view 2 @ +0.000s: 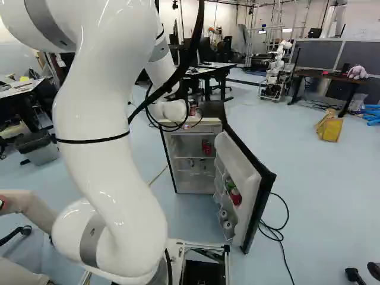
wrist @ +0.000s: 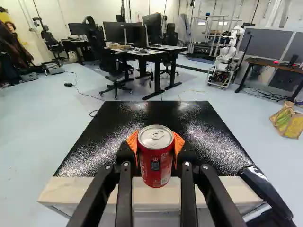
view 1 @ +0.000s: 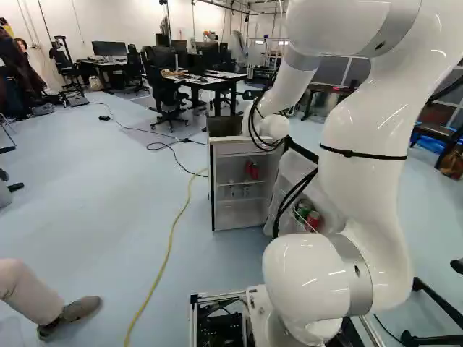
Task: Grab a drink from the fridge
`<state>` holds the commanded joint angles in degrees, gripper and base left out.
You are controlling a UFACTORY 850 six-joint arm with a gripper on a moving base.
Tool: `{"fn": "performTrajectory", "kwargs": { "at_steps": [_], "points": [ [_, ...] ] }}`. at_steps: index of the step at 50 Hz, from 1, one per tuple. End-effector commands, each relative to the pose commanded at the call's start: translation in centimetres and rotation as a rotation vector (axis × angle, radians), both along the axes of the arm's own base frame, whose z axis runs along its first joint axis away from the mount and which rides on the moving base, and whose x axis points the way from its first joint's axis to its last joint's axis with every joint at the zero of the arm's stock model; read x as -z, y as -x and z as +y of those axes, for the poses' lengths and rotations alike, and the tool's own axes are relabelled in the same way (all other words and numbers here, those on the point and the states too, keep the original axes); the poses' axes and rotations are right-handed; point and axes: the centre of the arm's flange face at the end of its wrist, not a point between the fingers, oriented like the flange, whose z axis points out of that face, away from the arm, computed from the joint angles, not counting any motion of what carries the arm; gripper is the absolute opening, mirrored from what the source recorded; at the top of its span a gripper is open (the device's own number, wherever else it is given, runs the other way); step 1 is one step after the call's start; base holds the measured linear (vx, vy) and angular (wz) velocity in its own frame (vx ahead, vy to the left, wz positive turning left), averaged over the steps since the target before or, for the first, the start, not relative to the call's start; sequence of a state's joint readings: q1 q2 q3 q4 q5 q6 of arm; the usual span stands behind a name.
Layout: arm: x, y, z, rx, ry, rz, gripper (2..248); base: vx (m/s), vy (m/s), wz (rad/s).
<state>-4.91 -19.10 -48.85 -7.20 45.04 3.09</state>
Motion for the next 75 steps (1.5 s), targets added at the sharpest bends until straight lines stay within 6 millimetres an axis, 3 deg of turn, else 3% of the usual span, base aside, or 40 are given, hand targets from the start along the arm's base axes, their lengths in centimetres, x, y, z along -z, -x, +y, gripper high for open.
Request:
{"fn": "performTrajectory", "kwargs": {
  "at_steps": [19,39,40,44,45,49,50,55,56,60,61,75],
  "points": [
    [1.6,-2.0,0.0,-0.002,-0.001,0.015,94,0.000,0.000,0.000],
    [1.8,-2.2,-0.1,-0.002,-0.001,0.017,94,0.000,0.000,0.000],
    [1.8,-2.2,-0.1,-0.002,-0.001,0.017,108,0.000,0.000,0.000],
    [1.8,-2.2,-0.1,-0.002,-0.001,0.017,108,0.000,0.000,0.000],
    [1.8,-2.2,-0.1,-0.002,-0.001,0.017,140,0.000,0.000,0.000],
    [1.8,-2.2,-0.1,-0.002,-0.001,0.017,140,0.000,0.000,0.000],
    [1.8,-2.2,-0.1,-0.002,-0.001,0.017,174,0.000,0.000,0.000],
    [1.8,-1.8,0.0,-0.002,-0.002,0.019,174,0.000,0.000,0.000],
    [1.7,-1.7,0.0,-0.002,-0.002,0.020,209,0.000,0.000,0.000],
    [1.7,-1.1,0.1,-0.003,-0.002,0.023,209,0.000,0.000,0.000],
    [1.6,-0.9,0.1,-0.003,-0.002,0.024,244,0.000,0.000,0.000],
    [1.4,1.8,0.6,-0.007,-0.003,0.038,247,0.000,0.000,0.000]
  ]
}}
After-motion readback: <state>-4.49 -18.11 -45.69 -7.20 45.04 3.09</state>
